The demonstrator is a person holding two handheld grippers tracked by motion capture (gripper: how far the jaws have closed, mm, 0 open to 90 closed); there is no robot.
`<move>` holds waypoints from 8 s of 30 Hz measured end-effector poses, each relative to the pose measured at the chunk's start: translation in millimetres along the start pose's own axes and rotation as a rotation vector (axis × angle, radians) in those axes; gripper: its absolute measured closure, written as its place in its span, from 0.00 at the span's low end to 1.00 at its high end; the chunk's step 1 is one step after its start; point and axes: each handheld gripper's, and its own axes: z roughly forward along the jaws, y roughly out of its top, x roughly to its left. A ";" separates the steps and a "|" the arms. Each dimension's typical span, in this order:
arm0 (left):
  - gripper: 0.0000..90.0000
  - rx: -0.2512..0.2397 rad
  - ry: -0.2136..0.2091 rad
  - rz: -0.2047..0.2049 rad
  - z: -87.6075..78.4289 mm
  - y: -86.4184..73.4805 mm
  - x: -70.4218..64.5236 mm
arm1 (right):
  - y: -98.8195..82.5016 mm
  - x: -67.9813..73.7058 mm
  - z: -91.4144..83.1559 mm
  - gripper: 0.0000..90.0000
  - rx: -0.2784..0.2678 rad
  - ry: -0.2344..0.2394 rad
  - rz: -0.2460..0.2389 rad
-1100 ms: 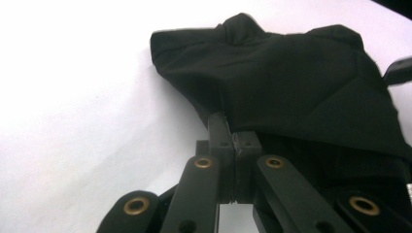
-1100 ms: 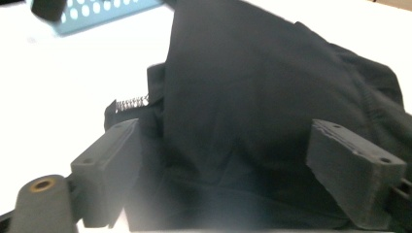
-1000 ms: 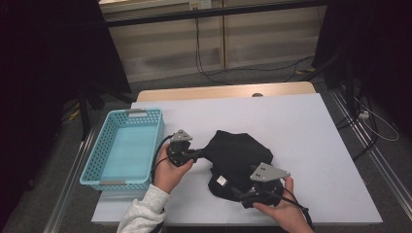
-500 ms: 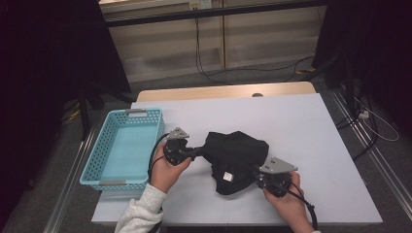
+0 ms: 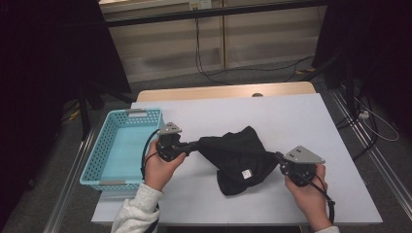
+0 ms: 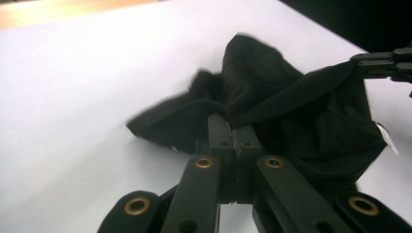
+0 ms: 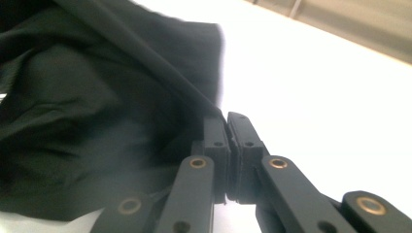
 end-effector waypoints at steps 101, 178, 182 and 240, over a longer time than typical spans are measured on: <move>1.00 0.097 -0.093 -0.069 23.1 -20.5 -10.2 | 32.1 29.2 7.1 0.43 -0.013 0.279 0.021; 0.39 0.030 -0.093 0.018 83.1 -3.7 -2.2 | -21.2 19.3 -5.3 0.98 0.112 0.310 -0.006; 0.39 0.056 -0.107 0.021 106.3 -1.7 -0.3 | -21.8 22.9 -3.7 0.98 0.113 0.332 0.007; 0.49 0.072 -0.075 0.081 63.9 -8.1 -5.0 | -30.2 14.8 -4.9 0.98 0.173 0.262 -0.056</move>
